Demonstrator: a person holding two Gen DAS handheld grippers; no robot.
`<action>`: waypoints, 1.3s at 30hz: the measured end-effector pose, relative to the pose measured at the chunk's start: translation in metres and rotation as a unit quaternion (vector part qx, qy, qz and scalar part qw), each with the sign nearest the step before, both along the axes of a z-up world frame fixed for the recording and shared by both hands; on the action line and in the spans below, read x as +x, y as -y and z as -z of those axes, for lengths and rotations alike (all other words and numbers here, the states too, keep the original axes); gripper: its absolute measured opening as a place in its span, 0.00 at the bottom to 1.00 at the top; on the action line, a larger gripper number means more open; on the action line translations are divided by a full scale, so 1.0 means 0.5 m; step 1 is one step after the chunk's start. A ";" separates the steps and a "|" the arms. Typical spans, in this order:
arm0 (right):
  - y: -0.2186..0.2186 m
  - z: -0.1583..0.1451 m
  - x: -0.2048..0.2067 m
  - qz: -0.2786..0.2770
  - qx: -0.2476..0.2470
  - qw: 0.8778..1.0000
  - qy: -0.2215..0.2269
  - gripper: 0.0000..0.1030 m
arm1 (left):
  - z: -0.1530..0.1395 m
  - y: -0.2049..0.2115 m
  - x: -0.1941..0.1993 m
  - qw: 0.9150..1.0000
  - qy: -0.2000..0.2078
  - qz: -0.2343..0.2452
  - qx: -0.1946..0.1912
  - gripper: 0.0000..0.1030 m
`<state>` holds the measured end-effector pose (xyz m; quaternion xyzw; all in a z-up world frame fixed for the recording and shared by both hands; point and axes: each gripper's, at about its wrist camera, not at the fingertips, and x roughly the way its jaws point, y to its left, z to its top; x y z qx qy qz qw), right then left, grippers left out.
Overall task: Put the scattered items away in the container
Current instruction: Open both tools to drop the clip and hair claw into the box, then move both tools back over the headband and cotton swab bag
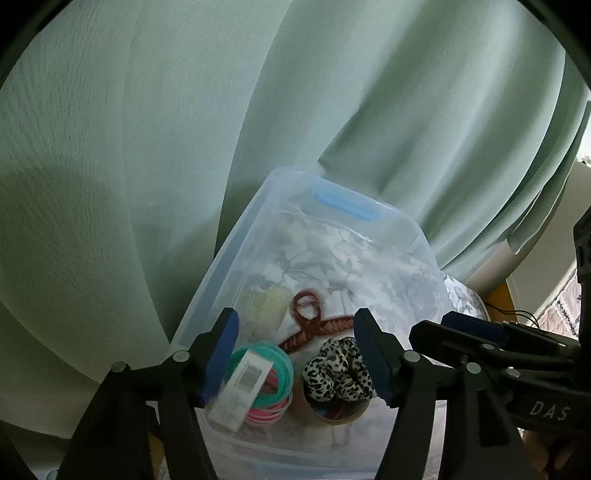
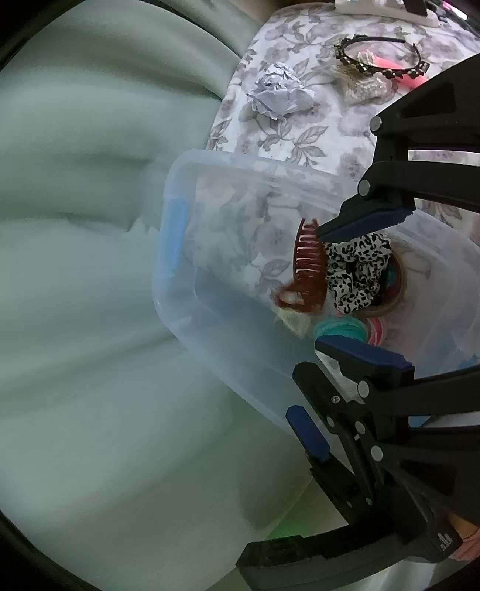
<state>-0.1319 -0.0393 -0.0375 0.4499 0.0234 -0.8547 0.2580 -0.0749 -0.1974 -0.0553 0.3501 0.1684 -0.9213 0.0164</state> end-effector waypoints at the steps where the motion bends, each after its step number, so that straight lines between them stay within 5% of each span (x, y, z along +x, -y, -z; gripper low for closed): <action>1: -0.002 -0.001 0.001 0.001 -0.001 1.000 0.000 0.55 | -0.002 -0.001 0.000 1.000 -0.001 -0.001 -0.001 0.66; 24: -0.054 -0.071 0.072 0.006 -0.022 0.999 -0.038 0.55 | -0.079 -0.053 0.051 0.999 -0.032 -0.004 -0.027 0.70; 39: -0.166 -0.116 0.135 0.038 -0.067 0.995 -0.066 0.56 | -0.149 -0.169 0.086 0.995 -0.062 0.030 -0.071 0.70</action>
